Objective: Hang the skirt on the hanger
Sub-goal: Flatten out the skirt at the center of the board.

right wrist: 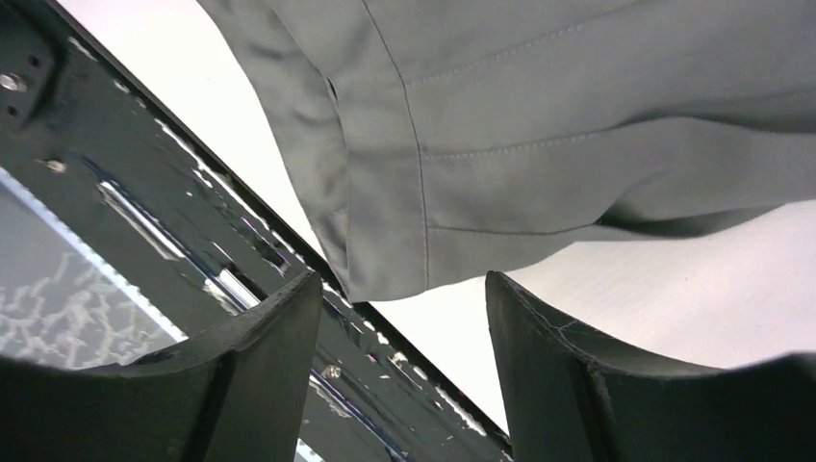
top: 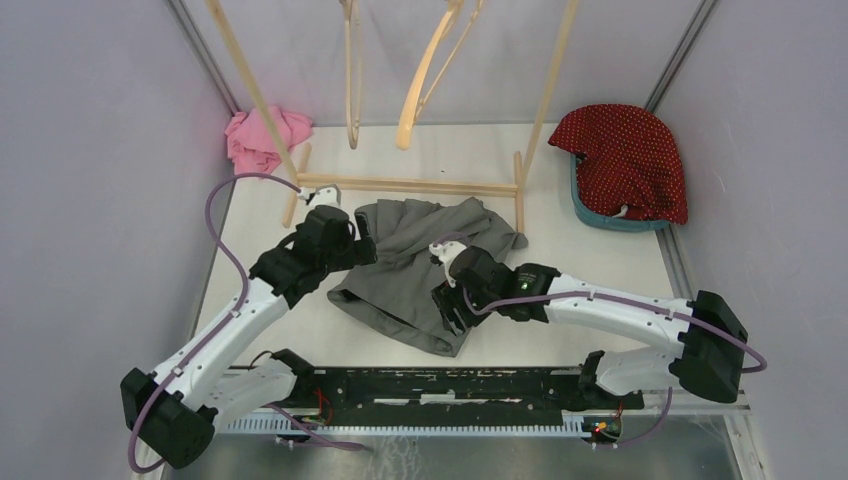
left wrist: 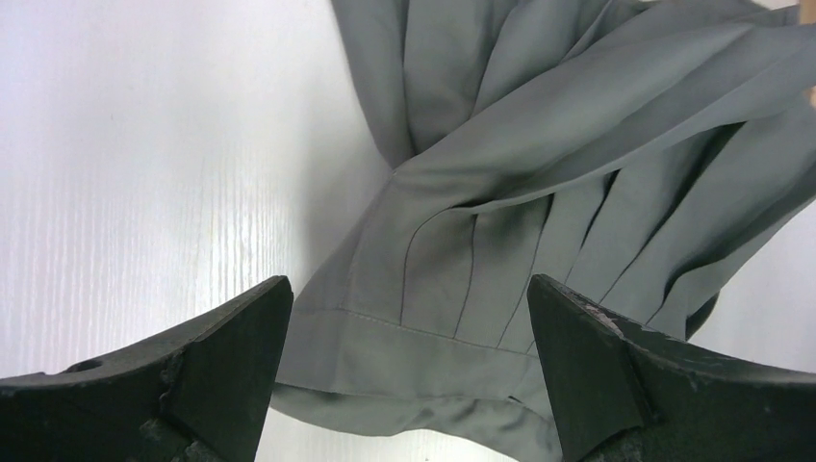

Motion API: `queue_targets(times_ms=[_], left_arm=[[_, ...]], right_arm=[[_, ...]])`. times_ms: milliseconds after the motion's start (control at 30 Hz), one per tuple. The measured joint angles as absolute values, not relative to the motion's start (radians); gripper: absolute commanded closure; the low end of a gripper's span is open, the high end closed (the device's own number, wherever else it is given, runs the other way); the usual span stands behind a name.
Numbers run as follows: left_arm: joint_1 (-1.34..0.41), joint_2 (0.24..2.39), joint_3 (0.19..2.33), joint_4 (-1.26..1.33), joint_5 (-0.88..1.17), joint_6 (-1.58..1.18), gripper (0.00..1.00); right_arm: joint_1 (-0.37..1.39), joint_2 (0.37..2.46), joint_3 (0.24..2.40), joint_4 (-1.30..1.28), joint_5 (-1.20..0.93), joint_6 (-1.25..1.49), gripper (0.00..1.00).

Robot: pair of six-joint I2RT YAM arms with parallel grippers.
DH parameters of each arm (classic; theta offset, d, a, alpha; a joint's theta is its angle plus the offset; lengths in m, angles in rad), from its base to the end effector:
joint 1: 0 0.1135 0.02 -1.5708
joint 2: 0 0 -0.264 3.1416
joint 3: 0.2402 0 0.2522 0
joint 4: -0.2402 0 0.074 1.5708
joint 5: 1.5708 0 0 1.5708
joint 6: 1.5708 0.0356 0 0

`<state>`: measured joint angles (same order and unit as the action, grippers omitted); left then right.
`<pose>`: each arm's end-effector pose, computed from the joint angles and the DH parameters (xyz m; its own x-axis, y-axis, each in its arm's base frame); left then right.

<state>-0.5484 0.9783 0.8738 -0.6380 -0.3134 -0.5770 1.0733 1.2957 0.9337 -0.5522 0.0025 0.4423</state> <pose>0.1780 -0.0959 0.2937 -0.6484 -0.2120 -0.7312 -0.0616 0.9719 -0.2272 0.1268 0.2333 0.2501 -0.7175 -0.4242 -0.5525 -0.6318 0.7304 0.2595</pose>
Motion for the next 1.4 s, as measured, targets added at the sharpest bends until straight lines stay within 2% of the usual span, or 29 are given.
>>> queue_targets(times_ms=[500,767,867,933,1033,1200,1267,1400], left_arm=[[-0.548,0.951,0.867,-0.688,-0.365,-0.604,0.01],[-0.548,0.962,0.862,-0.701,-0.366,-0.604,0.01],[-0.548,0.962,0.862,-0.702,-0.366,-0.605,0.01],[-0.548,0.963,0.862,-0.702,-0.366,-0.605,0.01],[-0.548,0.964,0.862,-0.702,-0.366,-0.605,0.01],[-0.548,0.967,0.857,-0.701,-0.365,-0.605,0.01],[-0.548,0.967,0.851,-0.701,-0.365,-0.605,0.01],[-0.548,0.968,0.840,-0.699,-0.361,-0.605,0.01]], right_arm=[[1.359,1.348,0.905,-0.564,0.324,0.473,0.33],[1.382,1.507,0.926,-0.596,0.486,0.485,0.43],[1.382,1.536,0.943,-0.602,0.522,0.485,0.49],[1.382,1.545,0.953,-0.602,0.538,0.484,0.59],[1.382,1.549,0.959,-0.601,0.566,0.487,0.79],[1.382,1.531,0.947,-0.611,0.630,0.520,0.96],[1.382,1.490,0.927,-0.631,0.665,0.545,0.99],[1.382,1.315,0.870,-0.690,0.750,0.629,0.99]])
